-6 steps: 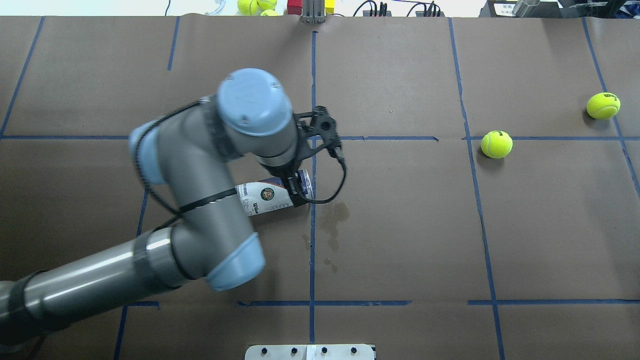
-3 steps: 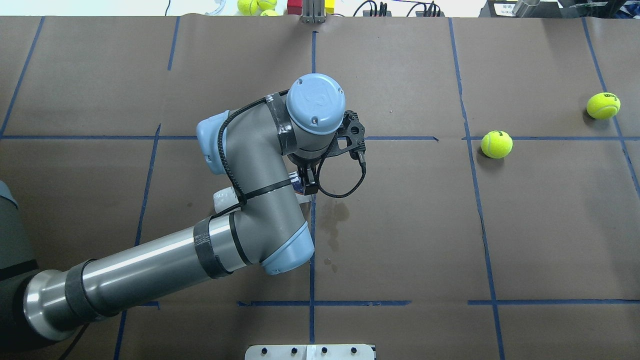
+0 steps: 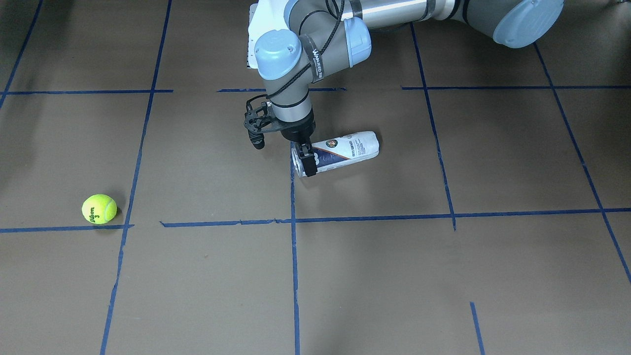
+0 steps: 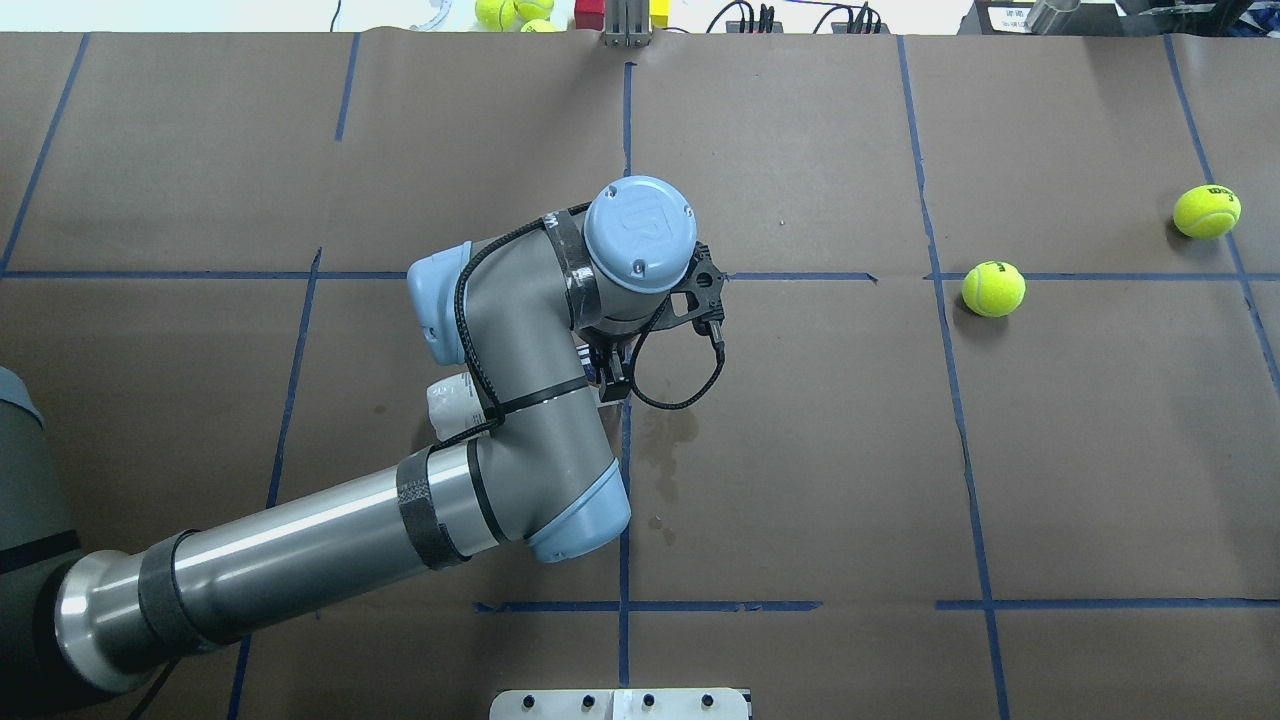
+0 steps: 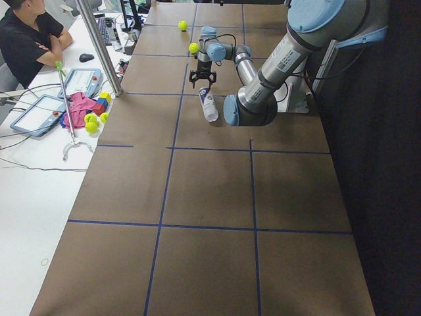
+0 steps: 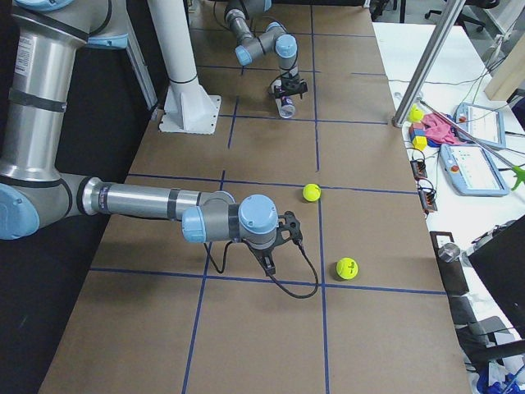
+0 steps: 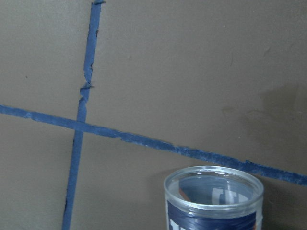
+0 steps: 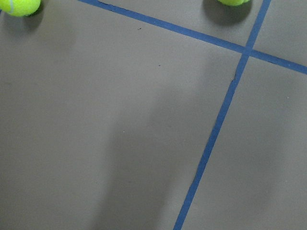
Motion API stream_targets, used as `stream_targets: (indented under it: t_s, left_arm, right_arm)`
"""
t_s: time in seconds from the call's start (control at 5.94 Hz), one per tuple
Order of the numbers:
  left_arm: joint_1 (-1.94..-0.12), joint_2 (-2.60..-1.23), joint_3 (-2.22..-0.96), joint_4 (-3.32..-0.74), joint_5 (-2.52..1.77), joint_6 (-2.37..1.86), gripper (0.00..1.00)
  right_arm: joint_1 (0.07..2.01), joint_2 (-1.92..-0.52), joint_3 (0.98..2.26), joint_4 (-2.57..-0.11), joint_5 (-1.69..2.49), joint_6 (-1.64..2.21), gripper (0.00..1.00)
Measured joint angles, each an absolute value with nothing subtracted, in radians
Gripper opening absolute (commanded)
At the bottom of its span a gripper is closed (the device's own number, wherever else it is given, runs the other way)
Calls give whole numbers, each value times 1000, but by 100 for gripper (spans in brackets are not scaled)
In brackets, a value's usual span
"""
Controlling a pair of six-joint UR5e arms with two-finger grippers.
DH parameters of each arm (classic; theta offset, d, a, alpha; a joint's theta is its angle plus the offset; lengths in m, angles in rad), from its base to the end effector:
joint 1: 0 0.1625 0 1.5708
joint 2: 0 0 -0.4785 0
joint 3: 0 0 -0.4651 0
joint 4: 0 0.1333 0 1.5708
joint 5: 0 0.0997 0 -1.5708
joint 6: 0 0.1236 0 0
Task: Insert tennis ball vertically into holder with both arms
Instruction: 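Grasp the white can with the left gripper near its open end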
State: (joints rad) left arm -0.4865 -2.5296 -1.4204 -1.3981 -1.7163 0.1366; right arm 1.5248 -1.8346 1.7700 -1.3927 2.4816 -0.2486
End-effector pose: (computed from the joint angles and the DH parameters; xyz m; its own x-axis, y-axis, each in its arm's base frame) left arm 0.7113 -0.5067 0.1403 0.2860 0.9576 -0.0347 -0.7573 0.2481 0.6041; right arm 0.0151 -0.4482 0.7185 0.5784 -0.3582 0.7329 0.1940 0.9331 0.3029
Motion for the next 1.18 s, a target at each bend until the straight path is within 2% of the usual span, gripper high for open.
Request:
stream_targets:
  t_s: [1.18]
  left_arm:
    - [-440, -2523, -1412, -1389, -1660, 85, 100]
  right_arm:
    - [1525, -1839, 1763, -1391, 2486, -246, 100]
